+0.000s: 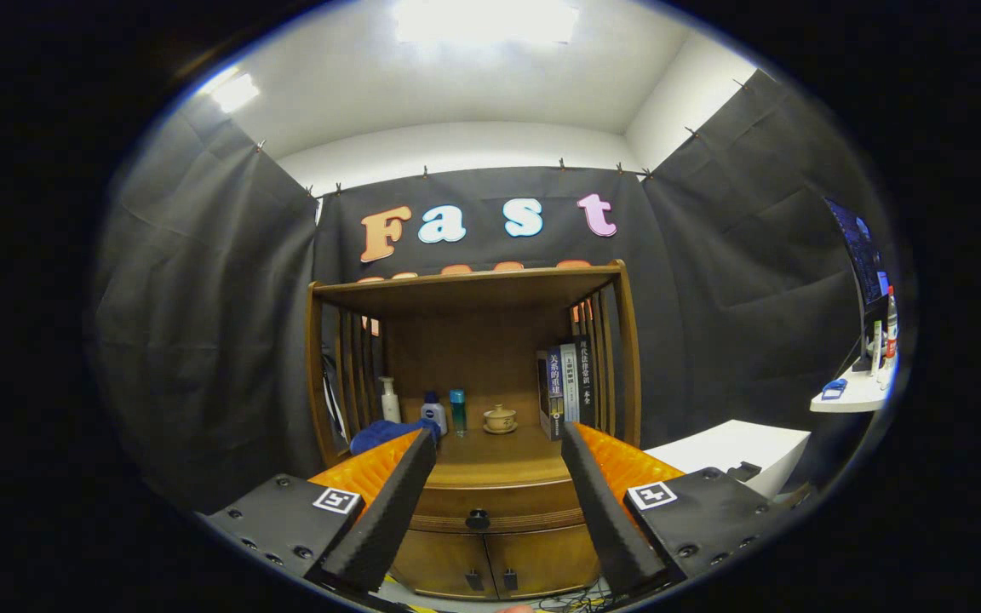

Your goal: Pull open the drawer, take out the items inside it, and place them on the countertop above the cabinet.

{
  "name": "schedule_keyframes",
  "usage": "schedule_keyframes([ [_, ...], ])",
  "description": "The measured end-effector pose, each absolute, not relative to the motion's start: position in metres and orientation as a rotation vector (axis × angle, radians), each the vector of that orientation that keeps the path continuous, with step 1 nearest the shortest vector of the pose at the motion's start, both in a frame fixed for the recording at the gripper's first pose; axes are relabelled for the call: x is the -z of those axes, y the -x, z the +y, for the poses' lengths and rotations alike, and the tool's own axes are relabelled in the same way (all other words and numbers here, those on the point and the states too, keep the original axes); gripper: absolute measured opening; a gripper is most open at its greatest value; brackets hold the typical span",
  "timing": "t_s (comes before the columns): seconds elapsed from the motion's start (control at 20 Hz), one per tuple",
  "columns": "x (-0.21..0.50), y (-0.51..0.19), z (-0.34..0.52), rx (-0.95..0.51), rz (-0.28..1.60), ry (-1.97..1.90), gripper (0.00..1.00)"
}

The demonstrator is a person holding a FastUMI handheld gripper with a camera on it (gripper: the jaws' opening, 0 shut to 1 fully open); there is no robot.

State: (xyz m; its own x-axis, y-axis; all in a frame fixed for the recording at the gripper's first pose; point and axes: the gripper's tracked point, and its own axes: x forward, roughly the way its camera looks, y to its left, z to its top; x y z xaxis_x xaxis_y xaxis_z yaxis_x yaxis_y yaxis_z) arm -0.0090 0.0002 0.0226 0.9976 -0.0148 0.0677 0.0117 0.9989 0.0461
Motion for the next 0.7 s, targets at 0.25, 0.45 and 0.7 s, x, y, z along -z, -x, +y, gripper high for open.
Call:
schedule_keyframes([
  [0.25,-0.011,0.000,-0.010,0.027,-0.040,-0.054,0.98],
  [0.45,0.024,-0.019,0.000,-0.003,0.015,-0.035,0.98],
  [0.7,0.091,-0.044,0.045,-0.096,0.077,-0.041,0.98],
])
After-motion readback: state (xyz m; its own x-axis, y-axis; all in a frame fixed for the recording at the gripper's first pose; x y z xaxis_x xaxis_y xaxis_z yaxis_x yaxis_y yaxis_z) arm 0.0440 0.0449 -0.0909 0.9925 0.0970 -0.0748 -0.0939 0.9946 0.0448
